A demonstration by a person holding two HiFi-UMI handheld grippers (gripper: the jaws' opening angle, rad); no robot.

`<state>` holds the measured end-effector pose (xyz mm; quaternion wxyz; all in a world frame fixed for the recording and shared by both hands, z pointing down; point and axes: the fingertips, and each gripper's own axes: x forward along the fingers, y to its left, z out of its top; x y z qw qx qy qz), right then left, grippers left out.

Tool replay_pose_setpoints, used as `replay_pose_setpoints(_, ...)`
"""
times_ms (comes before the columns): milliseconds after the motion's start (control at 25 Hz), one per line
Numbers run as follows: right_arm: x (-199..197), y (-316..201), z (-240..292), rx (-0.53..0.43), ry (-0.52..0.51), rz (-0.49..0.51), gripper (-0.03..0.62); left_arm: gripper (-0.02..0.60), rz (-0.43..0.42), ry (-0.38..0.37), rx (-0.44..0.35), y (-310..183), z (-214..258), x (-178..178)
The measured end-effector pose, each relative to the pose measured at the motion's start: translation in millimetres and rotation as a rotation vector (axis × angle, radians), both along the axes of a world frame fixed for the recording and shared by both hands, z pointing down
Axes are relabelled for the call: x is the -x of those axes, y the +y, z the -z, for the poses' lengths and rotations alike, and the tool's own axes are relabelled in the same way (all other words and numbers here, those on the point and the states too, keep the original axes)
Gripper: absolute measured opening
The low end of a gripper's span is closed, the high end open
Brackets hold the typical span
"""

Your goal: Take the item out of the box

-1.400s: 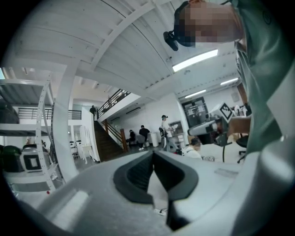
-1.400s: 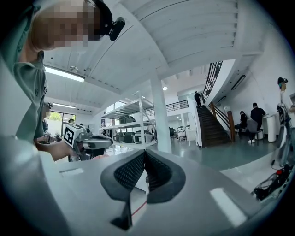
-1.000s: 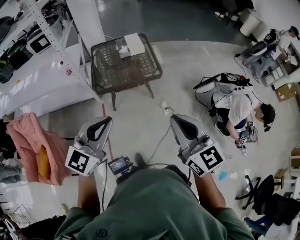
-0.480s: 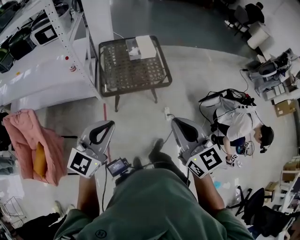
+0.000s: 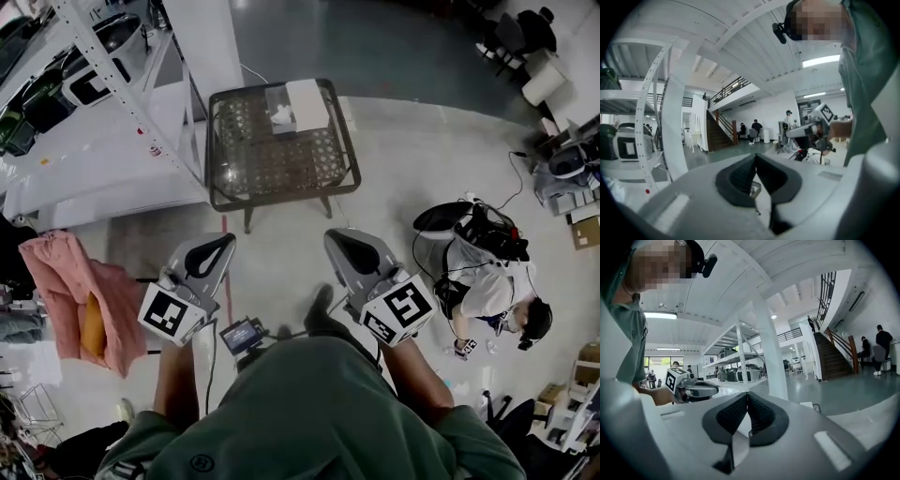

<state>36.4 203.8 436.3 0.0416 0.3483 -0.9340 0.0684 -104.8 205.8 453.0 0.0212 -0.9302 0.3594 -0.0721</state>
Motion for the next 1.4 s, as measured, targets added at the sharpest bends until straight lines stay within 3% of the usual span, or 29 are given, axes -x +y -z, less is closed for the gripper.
replay_pose_setpoints(360, -58.0, -123.7, 11.4, -0.013, -0.011, 0.038, 0.008, 0.005, 0.061, -0.041, -0.011, -119.2, 18.4, -48.6)
replay_pose_setpoints(560, -78.6, -236.8, 22.6, -0.008, -0.023, 0.037, 0.008, 0.005, 0.045, -0.046, -0.038, -231.6, 41.5, -76.4)
replay_pose_setpoints(680, -84.2, -319.3, 36.2, 0.007, -0.022, 0.014, 0.008, 0.005, 0.019, -0.048, -0.038, -324.8, 60.6, -81.4)
replay_pose_setpoints(760, -85.4, -360.1, 49.1, 0.034, -0.008, -0.014, 0.008, 0.005, -0.002, -0.046, -0.021, -371.1, 77.4, -77.7)
replay_pose_setpoints(1000, -82.1, -414.7, 77.0, 0.019, 0.027, -0.122, 0.008, 0.005, -0.087, -0.052, -0.020, -440.6, 94.9, -66.7)
replay_pose_setpoints(1400, -21.1, -471.1, 84.2, -0.003, 0.051, -0.234, 0.008, 0.014, -0.179, -0.005, -0.007, -521.5, 80.8, -12.5)
